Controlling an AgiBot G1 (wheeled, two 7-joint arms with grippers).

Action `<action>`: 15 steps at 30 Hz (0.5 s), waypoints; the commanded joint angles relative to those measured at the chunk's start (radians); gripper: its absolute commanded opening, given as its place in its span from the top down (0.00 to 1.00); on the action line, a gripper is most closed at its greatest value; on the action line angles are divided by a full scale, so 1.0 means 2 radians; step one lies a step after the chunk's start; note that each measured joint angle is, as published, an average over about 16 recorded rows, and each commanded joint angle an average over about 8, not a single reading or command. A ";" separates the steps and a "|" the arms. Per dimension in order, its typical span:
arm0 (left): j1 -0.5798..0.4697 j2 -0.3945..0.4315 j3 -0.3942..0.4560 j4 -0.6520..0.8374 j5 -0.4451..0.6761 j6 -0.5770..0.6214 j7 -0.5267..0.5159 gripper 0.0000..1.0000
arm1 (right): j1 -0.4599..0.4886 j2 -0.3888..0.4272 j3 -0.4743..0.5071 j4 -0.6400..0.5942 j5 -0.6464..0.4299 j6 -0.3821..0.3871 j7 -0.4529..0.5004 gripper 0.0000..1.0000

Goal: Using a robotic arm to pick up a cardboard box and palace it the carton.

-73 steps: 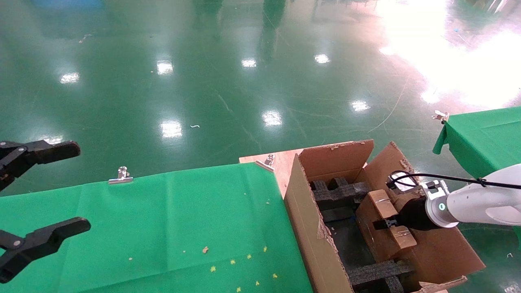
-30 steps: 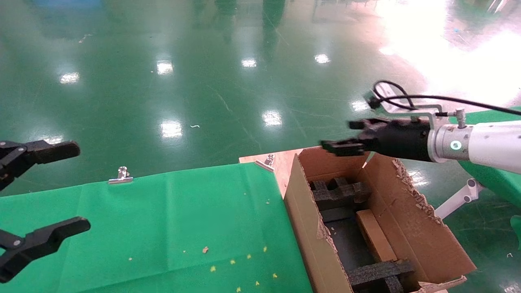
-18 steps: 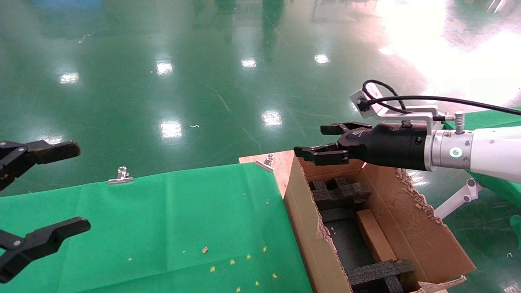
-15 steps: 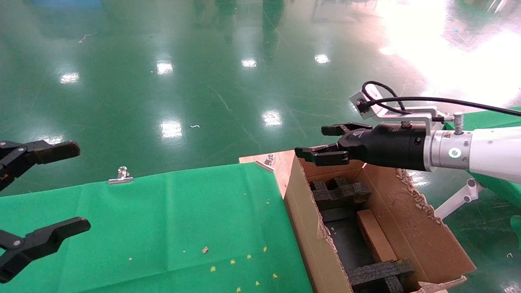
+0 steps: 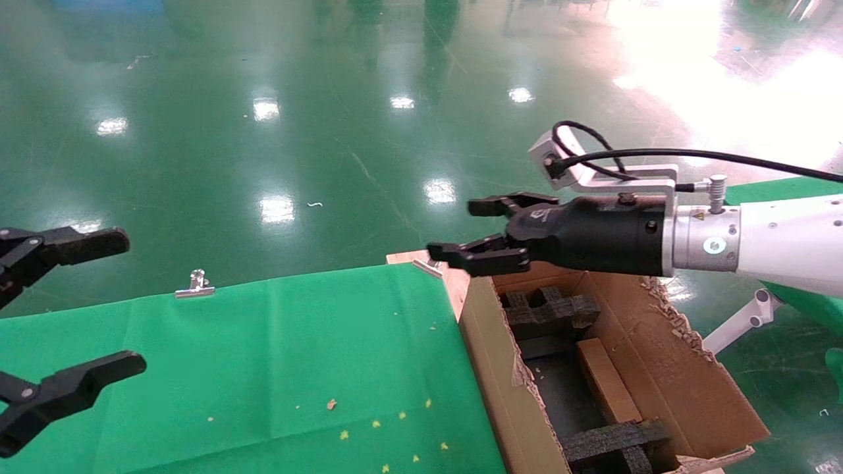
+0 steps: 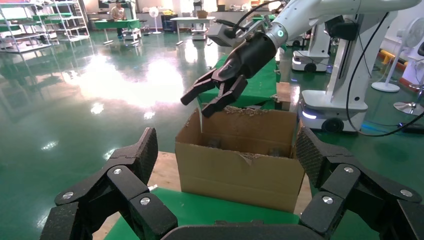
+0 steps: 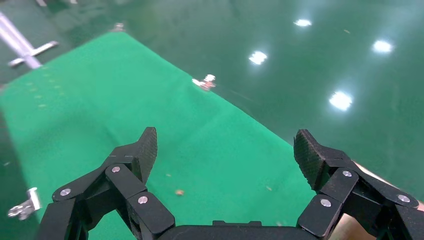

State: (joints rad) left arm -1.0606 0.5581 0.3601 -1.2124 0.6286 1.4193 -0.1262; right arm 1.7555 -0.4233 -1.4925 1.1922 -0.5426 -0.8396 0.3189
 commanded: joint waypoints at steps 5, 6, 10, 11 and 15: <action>0.000 0.000 0.000 0.000 0.000 0.000 0.000 0.00 | -0.041 -0.011 0.072 0.005 -0.011 -0.039 -0.008 0.00; 0.000 0.000 0.000 0.000 0.000 0.000 0.000 0.00 | -0.047 -0.013 0.085 0.006 -0.013 -0.046 -0.009 0.00; 0.000 0.000 0.000 0.000 0.000 0.000 0.000 0.00 | -0.075 -0.021 0.134 0.010 -0.021 -0.072 -0.014 0.00; 0.000 0.000 0.000 0.000 0.000 0.000 0.000 0.00 | -0.082 -0.023 0.146 0.011 -0.023 -0.079 -0.016 0.00; 0.000 0.000 0.000 0.000 0.000 0.000 0.000 0.00 | -0.111 -0.030 0.197 0.015 -0.031 -0.106 -0.021 0.00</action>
State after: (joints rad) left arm -1.0606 0.5581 0.3601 -1.2124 0.6286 1.4193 -0.1262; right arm 1.5342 -0.4844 -1.0983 1.2221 -0.6037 -1.0528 0.2762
